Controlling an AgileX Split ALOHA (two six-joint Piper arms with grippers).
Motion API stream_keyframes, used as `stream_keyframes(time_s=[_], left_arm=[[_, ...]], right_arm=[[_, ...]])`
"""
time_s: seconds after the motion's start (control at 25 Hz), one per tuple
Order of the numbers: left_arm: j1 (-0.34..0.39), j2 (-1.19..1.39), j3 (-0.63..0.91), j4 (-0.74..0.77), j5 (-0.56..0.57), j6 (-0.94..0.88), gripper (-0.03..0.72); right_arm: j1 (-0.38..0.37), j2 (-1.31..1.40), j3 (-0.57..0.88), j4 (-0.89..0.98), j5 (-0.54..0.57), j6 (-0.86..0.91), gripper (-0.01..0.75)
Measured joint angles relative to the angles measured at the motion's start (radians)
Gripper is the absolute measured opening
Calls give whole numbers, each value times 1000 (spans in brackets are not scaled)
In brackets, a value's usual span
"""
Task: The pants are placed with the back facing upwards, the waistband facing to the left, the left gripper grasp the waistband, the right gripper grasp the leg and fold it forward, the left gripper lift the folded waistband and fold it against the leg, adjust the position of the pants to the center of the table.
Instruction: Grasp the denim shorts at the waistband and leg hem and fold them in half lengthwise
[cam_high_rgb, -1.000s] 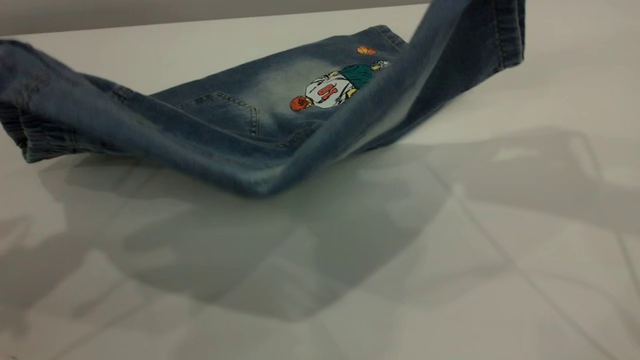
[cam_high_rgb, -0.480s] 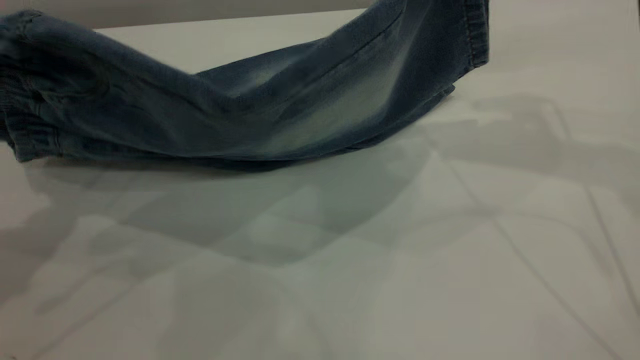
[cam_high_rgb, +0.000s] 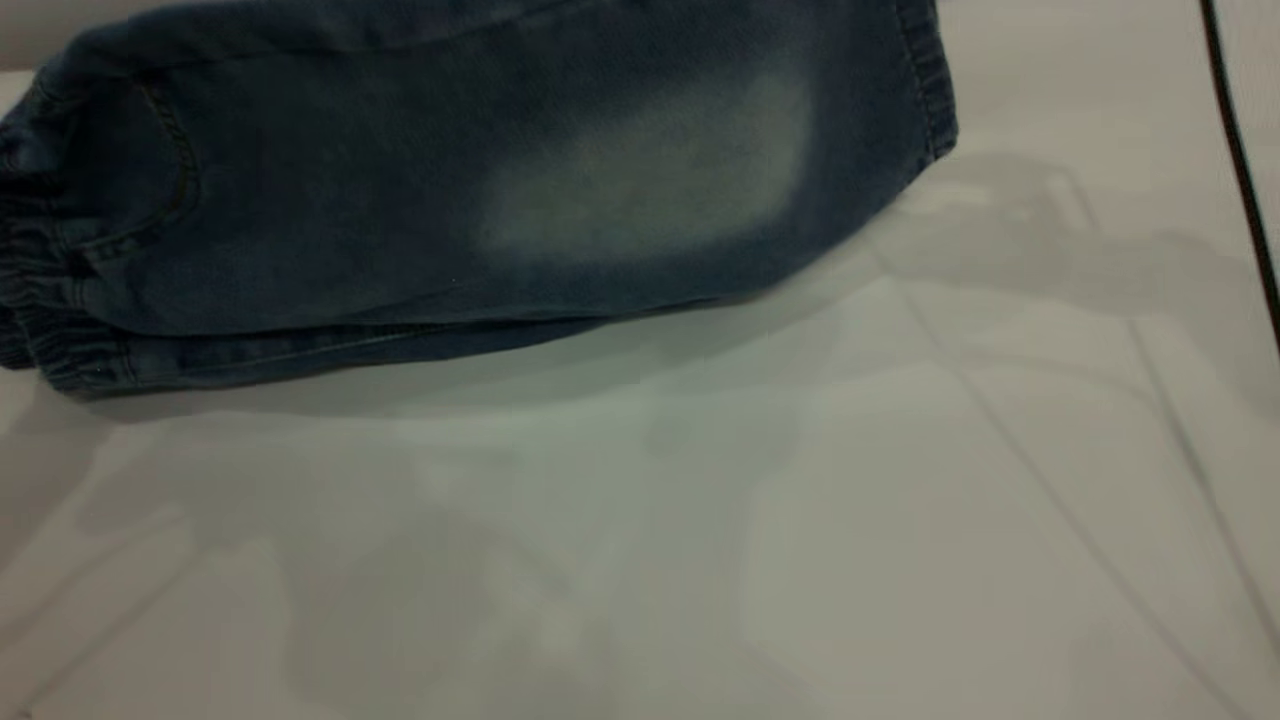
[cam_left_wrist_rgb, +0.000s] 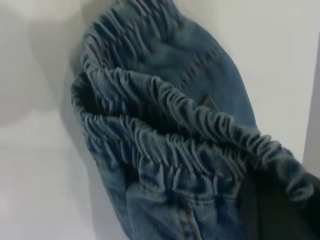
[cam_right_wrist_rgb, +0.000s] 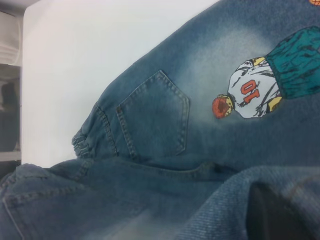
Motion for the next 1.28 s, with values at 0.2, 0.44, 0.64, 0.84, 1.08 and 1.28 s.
stream_keyframes(time_s=[0.2,0.44,0.64,0.84,1.08,1.28], left_arm=[[0,31,0,-125,-69,81,114],[0,66,-2,-127,-111,109,114],[0,111,-18,-127,-143,126,114],[0,160,-84,-126,-144,221,114],[0,210,-144,-125,-149,241,114],[0,269,-144,-125,-160,224,114]], right_arm=[[0,78,-70,-1,27,6,15],[1,155,-149,-1,32,25,15],[1,211,-202,0,31,29,15],[1,260,-234,6,22,28,15],[11,277,-240,8,-32,23,15],[11,287,-240,13,-69,17,15]])
